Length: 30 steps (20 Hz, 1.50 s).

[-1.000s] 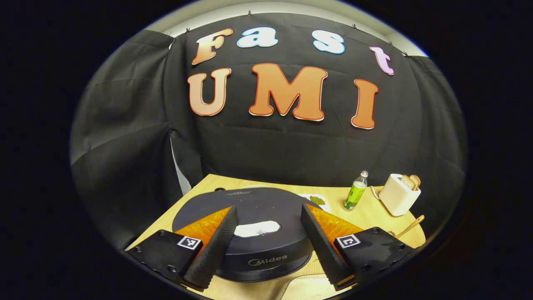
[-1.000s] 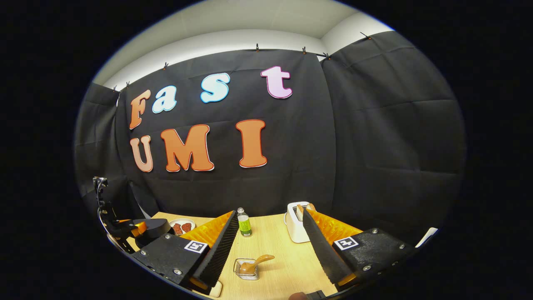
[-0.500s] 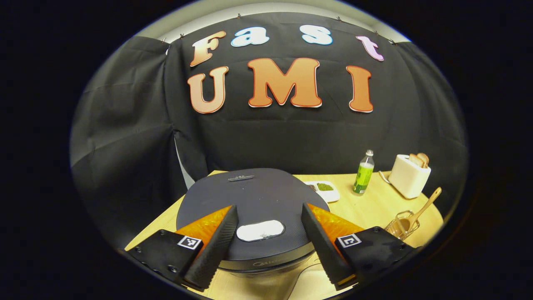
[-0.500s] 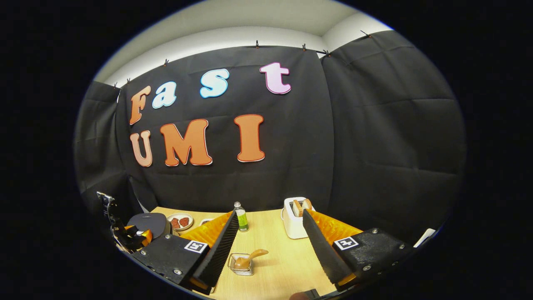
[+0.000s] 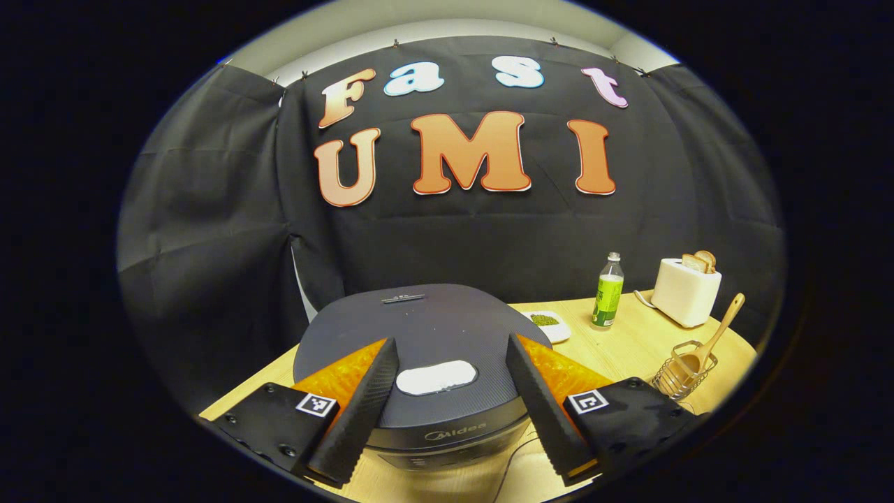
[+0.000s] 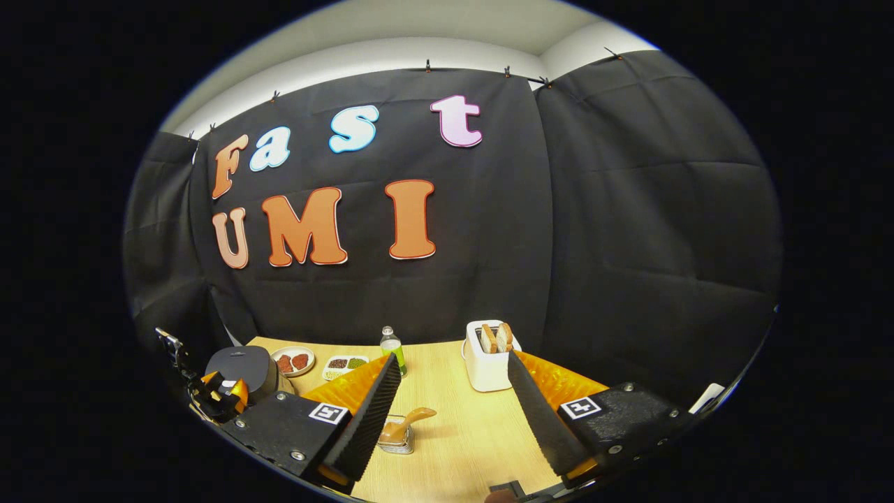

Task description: Close the left gripper, press the button to open the rice cooker; take a wooden spoon from the chopstick holder with the right hand, scoop a spoonful of rice and pour it into the rice cooker, then put the wooden spoon back into the chopstick holder.

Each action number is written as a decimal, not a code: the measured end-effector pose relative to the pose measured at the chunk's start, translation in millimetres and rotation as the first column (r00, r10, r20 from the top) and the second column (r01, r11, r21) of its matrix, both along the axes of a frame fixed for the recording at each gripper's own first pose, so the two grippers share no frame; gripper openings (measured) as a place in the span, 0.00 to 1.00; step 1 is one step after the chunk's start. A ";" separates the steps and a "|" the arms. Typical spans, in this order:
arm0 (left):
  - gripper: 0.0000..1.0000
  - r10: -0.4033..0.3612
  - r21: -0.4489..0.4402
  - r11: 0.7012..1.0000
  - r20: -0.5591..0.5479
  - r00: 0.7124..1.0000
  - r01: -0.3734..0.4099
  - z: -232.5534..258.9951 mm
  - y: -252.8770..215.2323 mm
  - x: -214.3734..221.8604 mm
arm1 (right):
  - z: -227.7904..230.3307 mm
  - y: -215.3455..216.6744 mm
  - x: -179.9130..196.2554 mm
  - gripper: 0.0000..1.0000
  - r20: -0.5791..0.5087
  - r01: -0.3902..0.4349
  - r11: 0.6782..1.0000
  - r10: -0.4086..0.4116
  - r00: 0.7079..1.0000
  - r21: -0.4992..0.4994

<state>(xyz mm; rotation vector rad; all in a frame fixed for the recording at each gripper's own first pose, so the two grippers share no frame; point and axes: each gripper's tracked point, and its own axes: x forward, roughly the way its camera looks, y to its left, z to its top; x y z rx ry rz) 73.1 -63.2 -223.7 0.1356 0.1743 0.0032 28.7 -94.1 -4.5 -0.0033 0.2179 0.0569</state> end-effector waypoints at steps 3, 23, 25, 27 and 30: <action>1.00 0.000 -0.002 1.000 -0.025 1.000 0.000 2.5 0.0 2.5 | -0.9 -0.4 -0.2 0.95 0.002 -0.004 1.000 0.005 1.000 -0.005; 0.98 -0.010 -0.052 0.998 0.171 0.985 0.019 295.8 31.0 -63.2 | 32.9 49.6 1.9 0.95 0.104 -0.100 0.995 0.100 0.990 -0.008; 0.98 -0.019 -0.058 0.998 0.195 0.981 0.031 313.0 33.1 -74.0 | 30.8 54.0 0.3 0.95 0.105 -0.110 0.994 0.111 0.988 -0.014; 0.99 -0.017 -0.037 0.999 0.216 0.976 0.026 324.5 38.8 -79.3 | 29.3 58.1 -0.6 0.95 0.108 -0.116 0.993 0.118 0.987 -0.023; 0.99 -0.005 -0.024 1.000 0.214 0.977 0.010 324.0 43.8 -83.2 | 29.9 65.2 1.3 0.95 0.109 -0.131 0.991 0.133 0.985 -0.023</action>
